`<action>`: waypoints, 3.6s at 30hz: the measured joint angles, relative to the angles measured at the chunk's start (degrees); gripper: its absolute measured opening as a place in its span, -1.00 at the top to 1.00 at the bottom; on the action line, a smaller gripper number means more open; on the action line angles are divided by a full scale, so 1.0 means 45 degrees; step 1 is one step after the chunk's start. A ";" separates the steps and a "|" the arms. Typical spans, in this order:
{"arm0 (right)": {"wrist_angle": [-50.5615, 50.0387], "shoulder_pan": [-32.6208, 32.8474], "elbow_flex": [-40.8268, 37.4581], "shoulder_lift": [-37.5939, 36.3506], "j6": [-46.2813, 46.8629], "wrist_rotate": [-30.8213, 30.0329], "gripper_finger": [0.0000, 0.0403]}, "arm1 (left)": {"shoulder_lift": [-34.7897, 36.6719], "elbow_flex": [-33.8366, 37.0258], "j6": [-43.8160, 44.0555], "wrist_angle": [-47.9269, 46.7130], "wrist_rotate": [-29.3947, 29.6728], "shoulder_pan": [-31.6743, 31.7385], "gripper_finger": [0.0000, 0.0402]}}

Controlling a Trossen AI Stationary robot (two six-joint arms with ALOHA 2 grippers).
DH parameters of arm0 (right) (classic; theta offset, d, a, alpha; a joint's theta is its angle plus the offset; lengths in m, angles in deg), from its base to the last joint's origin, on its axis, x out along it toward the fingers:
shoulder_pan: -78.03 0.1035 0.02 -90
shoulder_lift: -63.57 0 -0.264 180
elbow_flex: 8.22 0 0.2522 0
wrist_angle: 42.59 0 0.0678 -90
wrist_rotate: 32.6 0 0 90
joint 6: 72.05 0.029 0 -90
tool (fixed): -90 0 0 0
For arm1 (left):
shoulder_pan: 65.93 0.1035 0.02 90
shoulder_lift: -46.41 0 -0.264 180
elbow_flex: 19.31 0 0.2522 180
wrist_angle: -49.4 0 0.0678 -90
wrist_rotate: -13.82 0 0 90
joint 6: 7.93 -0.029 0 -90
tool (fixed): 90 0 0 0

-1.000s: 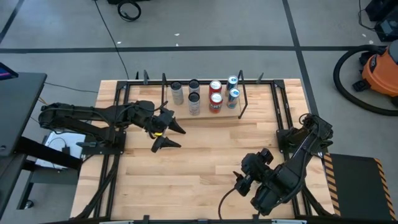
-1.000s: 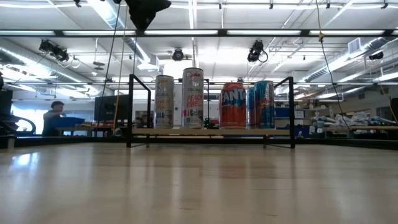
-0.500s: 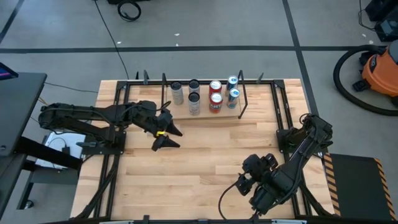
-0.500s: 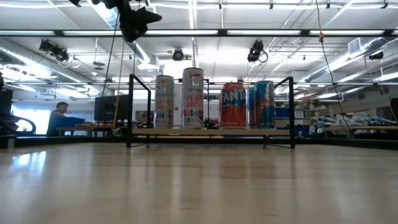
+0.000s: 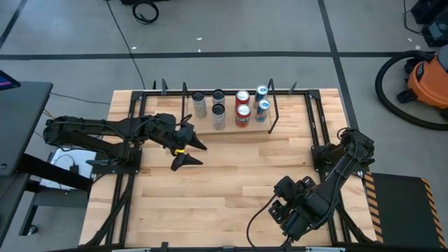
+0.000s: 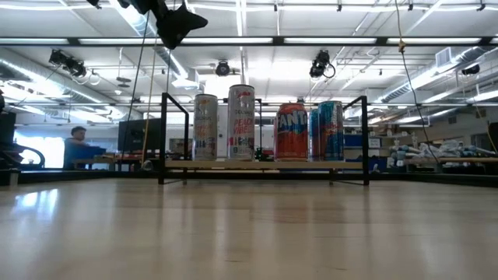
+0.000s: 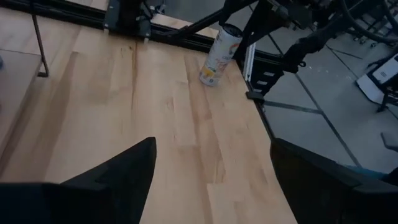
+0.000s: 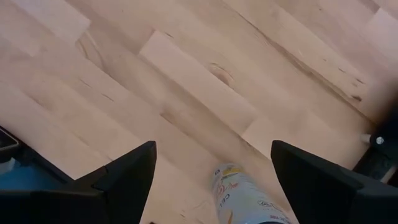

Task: Place canned beverage on shelf
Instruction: Put the white and pink soda can aligned with the other white and pink soda can on the shelf

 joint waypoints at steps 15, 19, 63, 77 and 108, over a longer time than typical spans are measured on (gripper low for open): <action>0.0000 0.0053 0.0000 0.0000 -0.0968 0.0847 -0.51 | -0.0005 0.0000 -0.1737 0.0317 -0.0093 -0.1078 -0.58; 0.0000 0.0397 0.0000 0.0000 -0.0310 0.1638 -0.51 | -0.0005 0.0000 -0.1401 0.0316 -0.0100 -0.1339 -0.58; 0.0070 0.2475 -0.0150 0.0015 0.3549 0.3458 -0.51 | -0.0015 0.0000 -0.0620 0.0502 0.0015 -0.1382 -0.57; 0.1725 0.2658 -0.2877 0.0034 0.4142 0.3054 -0.51 | -0.0015 0.0000 -0.0629 0.0507 0.0015 -0.1382 -0.57; 0.2297 0.2127 -0.5168 0.0019 0.3435 -0.0013 -0.51 | -0.0010 0.0000 -0.0624 0.0541 0.0015 -0.1378 -0.57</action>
